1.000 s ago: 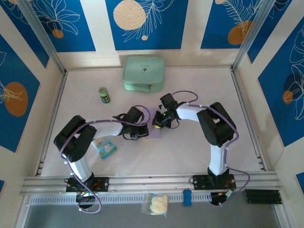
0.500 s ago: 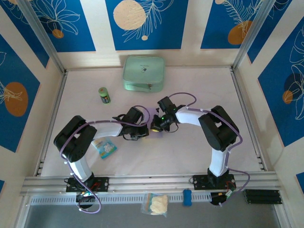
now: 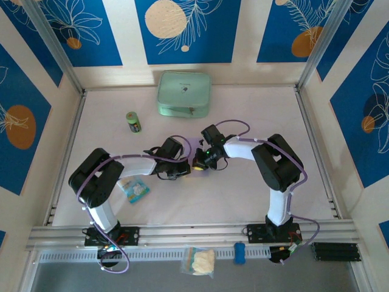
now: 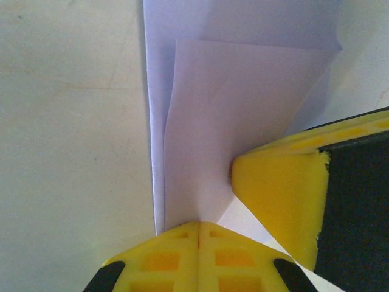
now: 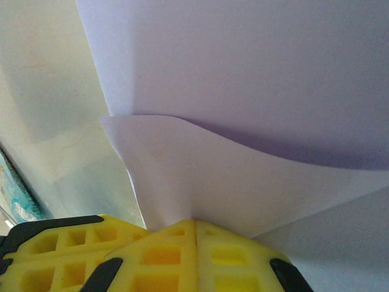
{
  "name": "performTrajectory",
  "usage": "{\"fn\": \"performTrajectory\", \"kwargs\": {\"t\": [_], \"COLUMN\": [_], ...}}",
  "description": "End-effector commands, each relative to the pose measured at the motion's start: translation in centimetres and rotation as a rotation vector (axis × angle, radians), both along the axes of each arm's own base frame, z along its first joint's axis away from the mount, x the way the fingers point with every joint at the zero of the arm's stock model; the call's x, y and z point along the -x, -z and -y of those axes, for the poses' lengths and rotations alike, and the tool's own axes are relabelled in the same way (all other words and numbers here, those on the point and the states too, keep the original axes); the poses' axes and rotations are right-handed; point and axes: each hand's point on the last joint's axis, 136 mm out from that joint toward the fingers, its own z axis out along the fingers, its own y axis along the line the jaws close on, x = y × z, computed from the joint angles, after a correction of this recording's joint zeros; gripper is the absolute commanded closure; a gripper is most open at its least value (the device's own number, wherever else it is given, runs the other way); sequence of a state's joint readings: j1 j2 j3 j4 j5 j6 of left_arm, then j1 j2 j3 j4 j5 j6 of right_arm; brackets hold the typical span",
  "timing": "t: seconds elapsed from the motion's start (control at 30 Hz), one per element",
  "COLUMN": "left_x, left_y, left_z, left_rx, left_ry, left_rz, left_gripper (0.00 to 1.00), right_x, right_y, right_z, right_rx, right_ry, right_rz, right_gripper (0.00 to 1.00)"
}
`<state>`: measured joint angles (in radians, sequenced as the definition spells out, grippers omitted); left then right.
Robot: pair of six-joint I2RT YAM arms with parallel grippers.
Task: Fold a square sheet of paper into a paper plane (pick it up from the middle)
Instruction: Fold the triangle a second time at the center of the table.
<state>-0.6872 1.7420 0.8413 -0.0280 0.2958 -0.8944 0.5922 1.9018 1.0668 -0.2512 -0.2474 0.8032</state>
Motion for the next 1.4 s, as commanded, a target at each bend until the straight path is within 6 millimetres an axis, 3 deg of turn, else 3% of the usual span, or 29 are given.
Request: {"fn": "performTrajectory", "kwargs": {"t": [0.0, 0.2, 0.37, 0.57, 0.67, 0.8, 0.93, 1.07, 1.23, 1.37], "left_x": [3.3, 5.5, 5.6, 4.7, 4.1, 3.7, 3.4, 3.3, 2.8, 1.6], "left_y": [3.6, 5.4, 5.3, 4.7, 4.1, 3.6, 3.4, 3.1, 2.6, 0.6], "left_z": [-3.3, -5.0, -4.6, -3.7, -3.2, -2.8, -2.6, -2.4, -1.9, -0.8], "left_rx": [-0.122, -0.169, -0.145, -0.122, -0.108, -0.105, -0.098, -0.095, -0.075, -0.034], "left_ry": [-0.047, -0.07, -0.061, -0.04, -0.033, -0.022, -0.02, -0.017, -0.014, 0.015], "left_rz": [-0.157, -0.233, -0.234, -0.212, -0.197, -0.183, -0.176, -0.169, -0.155, -0.095], "left_gripper": [1.0, 1.0, 1.0, 1.0, 1.0, 1.0, 1.0, 1.0, 1.0, 1.0], "right_x": [-1.5, -4.6, -6.7, -8.8, -8.4, -6.1, -3.7, -2.8, -2.3, -1.8], "right_y": [2.7, 2.8, 2.8, -0.5, -3.4, -4.1, -2.7, -1.4, 0.7, 2.8], "right_z": [3.3, 6.2, 8.8, 10.9, 10.0, 7.3, 3.7, 1.4, 1.6, 2.9], "right_rx": [0.111, 0.112, 0.079, 0.047, 0.013, -0.007, -0.04, -0.04, 0.002, 0.067], "right_ry": [0.047, 0.12, 0.202, 0.266, 0.233, 0.161, 0.094, 0.054, 0.059, 0.065], "right_rz": [0.007, 0.054, 0.043, 0.112, 0.178, 0.174, 0.104, 0.067, 0.029, -0.003], "right_gripper": [1.0, 1.0, 1.0, 1.0, 1.0, 1.0, 1.0, 1.0, 1.0, 1.0]}}
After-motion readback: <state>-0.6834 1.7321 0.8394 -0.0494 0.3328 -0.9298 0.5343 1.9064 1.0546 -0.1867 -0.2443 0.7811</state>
